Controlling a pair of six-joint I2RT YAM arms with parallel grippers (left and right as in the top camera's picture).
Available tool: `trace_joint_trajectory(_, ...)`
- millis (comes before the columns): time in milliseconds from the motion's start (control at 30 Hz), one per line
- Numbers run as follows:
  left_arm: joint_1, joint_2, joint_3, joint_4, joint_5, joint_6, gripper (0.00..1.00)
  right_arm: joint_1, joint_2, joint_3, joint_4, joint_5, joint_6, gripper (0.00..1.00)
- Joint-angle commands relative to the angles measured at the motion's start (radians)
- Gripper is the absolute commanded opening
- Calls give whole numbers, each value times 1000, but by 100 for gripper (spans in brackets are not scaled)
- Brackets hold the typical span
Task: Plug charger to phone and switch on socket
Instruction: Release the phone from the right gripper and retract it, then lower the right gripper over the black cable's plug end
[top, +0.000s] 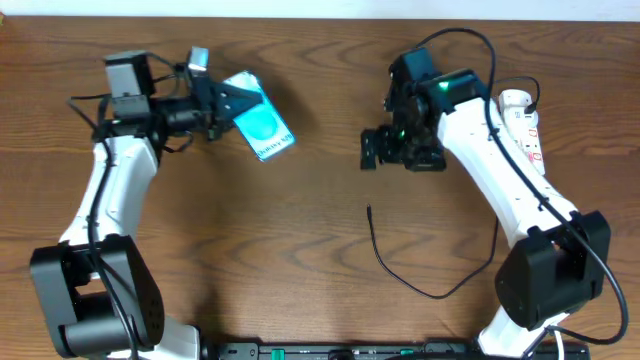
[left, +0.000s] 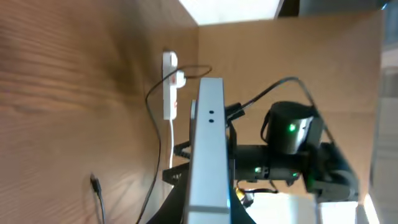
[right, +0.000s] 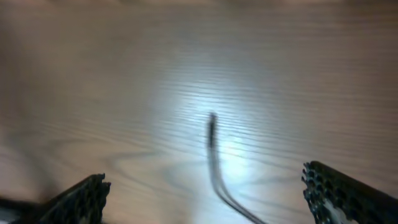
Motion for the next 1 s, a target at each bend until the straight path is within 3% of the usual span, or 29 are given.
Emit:
trace_joint_trajectory(0,-62,27,8,-57,6,151,7,30,1,-8,-35,147,-51,99)
trace_joint_trajectory(400,-101,112,8,-64,10,245,7,47,2,-93,-68,142,-18,97)
trace_joint_trajectory(700,-101,112,8,-63,9,256,7,111,2,-266,112,17,26,94)
trace_joint_trajectory(967,-101,112,8,-63,10,256,7,164,2,-320,155,4,80,90)
